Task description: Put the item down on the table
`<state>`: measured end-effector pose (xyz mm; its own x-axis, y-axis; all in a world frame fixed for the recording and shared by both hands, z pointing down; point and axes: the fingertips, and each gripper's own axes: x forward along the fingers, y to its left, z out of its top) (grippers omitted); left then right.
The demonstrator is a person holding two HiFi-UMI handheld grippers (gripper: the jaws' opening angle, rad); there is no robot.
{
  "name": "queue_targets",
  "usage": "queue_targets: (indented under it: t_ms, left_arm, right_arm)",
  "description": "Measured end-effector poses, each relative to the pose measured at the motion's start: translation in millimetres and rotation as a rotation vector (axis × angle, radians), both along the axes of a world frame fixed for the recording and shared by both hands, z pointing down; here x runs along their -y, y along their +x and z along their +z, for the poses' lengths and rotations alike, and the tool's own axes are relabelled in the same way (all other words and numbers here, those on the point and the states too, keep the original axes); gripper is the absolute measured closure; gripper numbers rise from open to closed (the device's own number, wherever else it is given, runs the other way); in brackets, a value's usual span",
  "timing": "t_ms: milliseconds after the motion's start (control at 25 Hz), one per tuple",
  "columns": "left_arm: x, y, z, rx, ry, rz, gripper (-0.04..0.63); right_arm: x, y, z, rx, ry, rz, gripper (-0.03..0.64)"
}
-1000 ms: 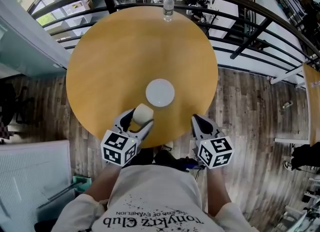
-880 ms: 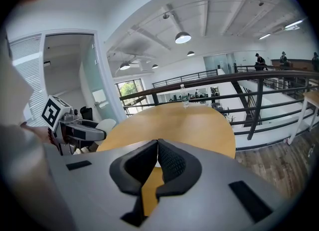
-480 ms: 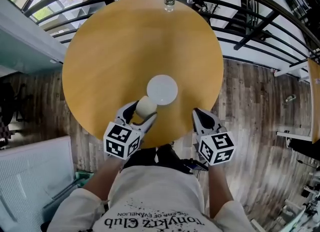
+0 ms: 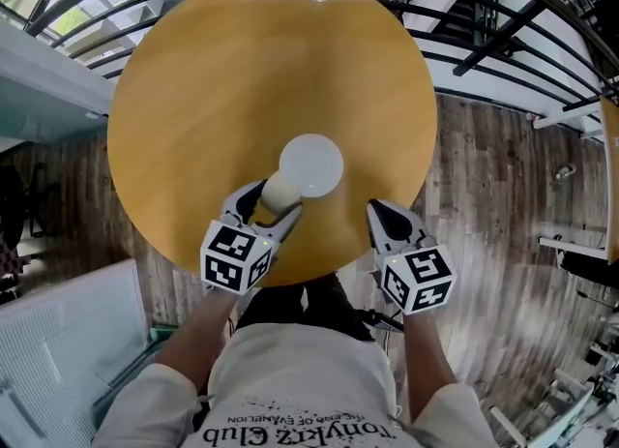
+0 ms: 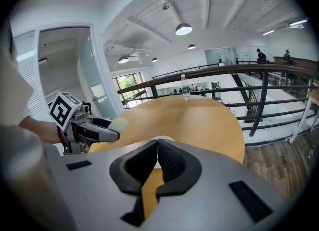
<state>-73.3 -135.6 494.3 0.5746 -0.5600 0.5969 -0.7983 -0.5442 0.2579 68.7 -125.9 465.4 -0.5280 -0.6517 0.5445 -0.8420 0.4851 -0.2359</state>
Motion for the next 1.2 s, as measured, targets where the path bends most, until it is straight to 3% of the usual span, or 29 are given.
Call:
queue_targets:
  t_ms: [1200]
  left_arm:
    - [73,47,124,0.186,-0.130,0.154,0.278]
  right_arm:
    - [24,20,60,0.012,-0.091,0.052,0.592]
